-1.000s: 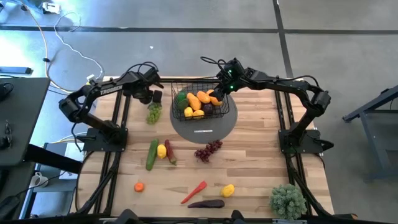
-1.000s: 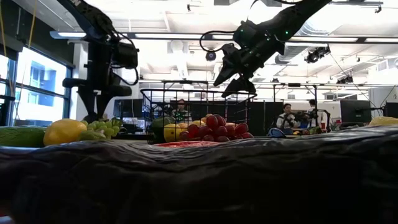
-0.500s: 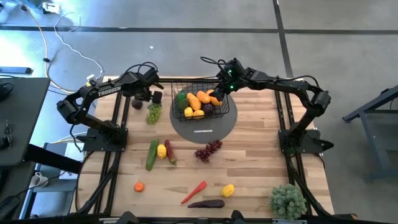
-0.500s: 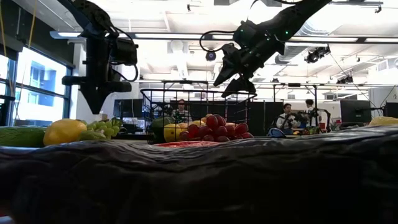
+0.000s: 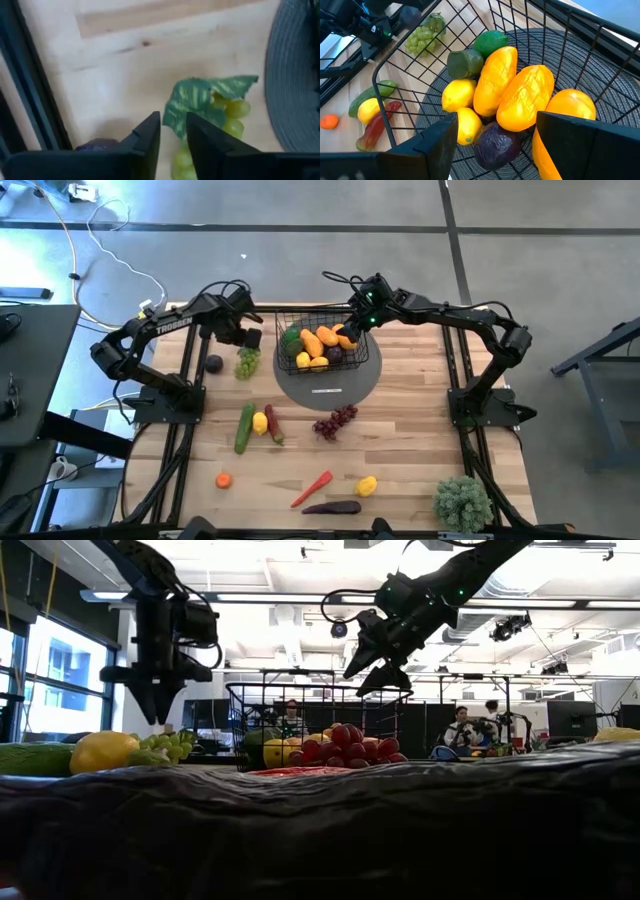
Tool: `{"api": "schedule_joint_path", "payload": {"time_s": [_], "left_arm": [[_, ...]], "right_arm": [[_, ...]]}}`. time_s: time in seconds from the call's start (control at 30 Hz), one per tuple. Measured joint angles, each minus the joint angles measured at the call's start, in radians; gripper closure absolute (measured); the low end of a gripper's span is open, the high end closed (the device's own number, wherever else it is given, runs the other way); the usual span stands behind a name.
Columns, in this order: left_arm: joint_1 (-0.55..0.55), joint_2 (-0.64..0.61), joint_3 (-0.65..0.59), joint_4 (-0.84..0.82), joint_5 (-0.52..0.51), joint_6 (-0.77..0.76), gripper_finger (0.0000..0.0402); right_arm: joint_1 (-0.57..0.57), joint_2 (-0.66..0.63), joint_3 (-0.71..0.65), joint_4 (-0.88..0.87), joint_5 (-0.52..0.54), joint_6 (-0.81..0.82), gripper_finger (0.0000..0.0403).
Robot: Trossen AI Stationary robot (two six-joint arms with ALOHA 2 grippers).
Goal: Build produce basket
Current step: Put the plum into the wire basket
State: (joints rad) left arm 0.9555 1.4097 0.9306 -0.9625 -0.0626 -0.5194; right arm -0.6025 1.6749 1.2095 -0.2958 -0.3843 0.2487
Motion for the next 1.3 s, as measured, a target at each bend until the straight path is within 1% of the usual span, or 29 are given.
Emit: {"api": "schedule_joint_path", "payload": {"time_s": [0.1,0.17,0.3,0.43,0.63,0.8,0.9,1.07,1.3], "left_arm": [[0.016,0.0,0.0,-0.029,0.049,0.003,0.0285],[0.022,0.0,0.0,-0.041,0.081,0.032,0.0266],[0.01,-0.009,0.0,-0.044,0.126,0.061,0.0247],[-0.045,-0.056,0.0,-0.043,0.133,0.061,0.0246],[-0.143,-0.183,0.0,-0.039,0.117,0.013,0.0245],[-0.222,-0.281,0.0,-0.027,0.109,-0.028,0.0245],[-0.266,-0.328,0.0,-0.034,0.119,-0.027,0.0245],[-0.34,-0.38,0.0,-0.075,0.122,-0.027,0.0245],[-0.452,-0.419,0.0,-0.201,0.122,-0.027,0.0245]], "right_arm": [[0.0,0.0,0.0,0.0,0.0,-0.006,0.0153],[0.0,0.0,0.0,0.0,0.0,-0.005,0.0153],[0.001,0.0,0.0,0.0,0.0,-0.004,0.0153],[0.022,0.0,0.0,0.0,0.0,-0.004,0.0153],[0.083,0.0,0.0,0.0,0.035,0.039,0.0153],[0.137,0.0,0.0,0.0,0.037,0.04,0.0153],[0.163,0.0,0.0,0.0,0.036,0.08,0.0153],[0.199,0.0,0.0,0.0,0.045,0.145,0.0153],[0.231,0.0,0.0,0.0,0.056,0.117,0.0153]]}}
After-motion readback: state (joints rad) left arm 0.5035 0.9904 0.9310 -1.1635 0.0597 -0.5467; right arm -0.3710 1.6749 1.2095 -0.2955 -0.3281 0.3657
